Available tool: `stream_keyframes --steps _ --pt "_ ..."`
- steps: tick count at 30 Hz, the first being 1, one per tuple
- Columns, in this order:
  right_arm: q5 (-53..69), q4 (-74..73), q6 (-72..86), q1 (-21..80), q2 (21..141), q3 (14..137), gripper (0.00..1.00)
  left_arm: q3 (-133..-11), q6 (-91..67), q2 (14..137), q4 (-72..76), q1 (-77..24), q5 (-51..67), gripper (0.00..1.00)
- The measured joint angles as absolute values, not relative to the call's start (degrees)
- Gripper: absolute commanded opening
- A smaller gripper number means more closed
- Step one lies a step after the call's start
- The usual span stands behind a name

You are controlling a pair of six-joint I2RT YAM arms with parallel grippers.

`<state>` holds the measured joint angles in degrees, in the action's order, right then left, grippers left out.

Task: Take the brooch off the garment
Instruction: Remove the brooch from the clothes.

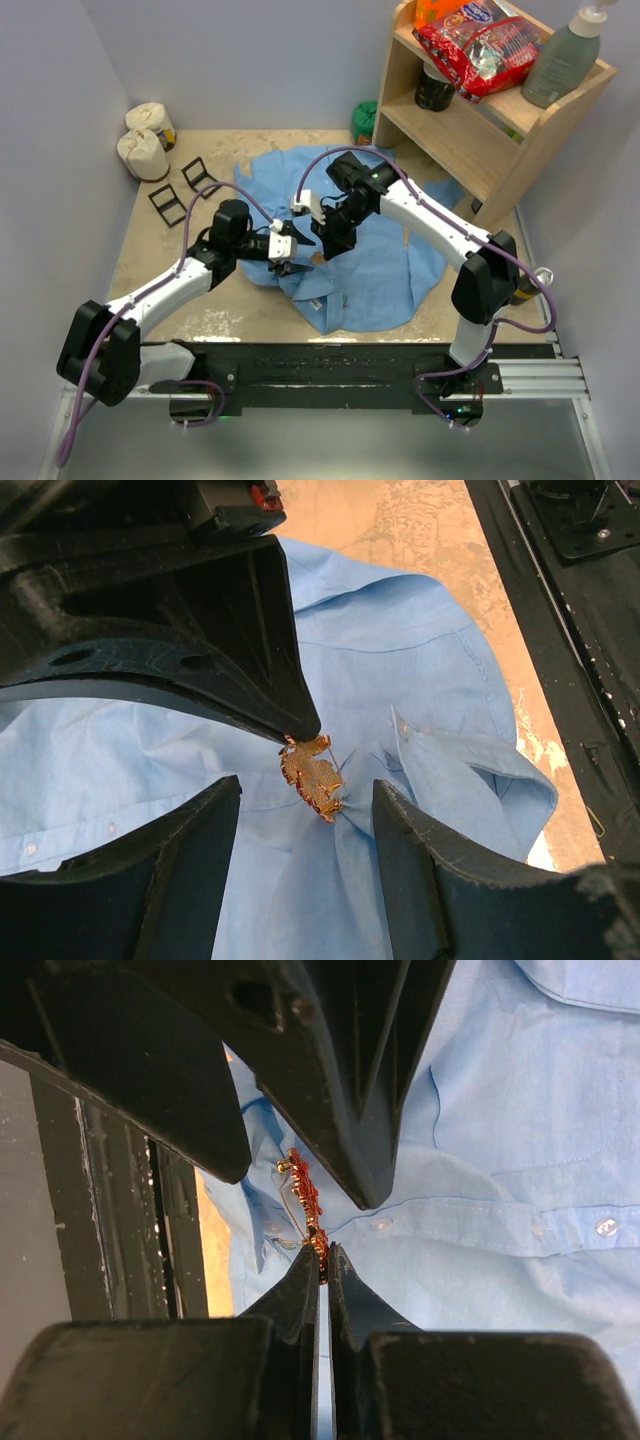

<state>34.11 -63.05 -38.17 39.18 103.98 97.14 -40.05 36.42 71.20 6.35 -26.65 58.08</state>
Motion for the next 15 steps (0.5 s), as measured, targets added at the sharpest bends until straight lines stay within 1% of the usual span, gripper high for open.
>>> stream_keyframes --steps 8,15 --pt "34.81 -63.16 -37.87 39.18 106.41 97.17 0.00 -42.41 36.05 73.38 4.49 -26.65 58.02 0.60" --pt "35.73 -62.98 -37.36 38.70 106.56 97.51 0.00 -45.89 36.88 74.74 -0.27 -26.74 58.08 0.60"
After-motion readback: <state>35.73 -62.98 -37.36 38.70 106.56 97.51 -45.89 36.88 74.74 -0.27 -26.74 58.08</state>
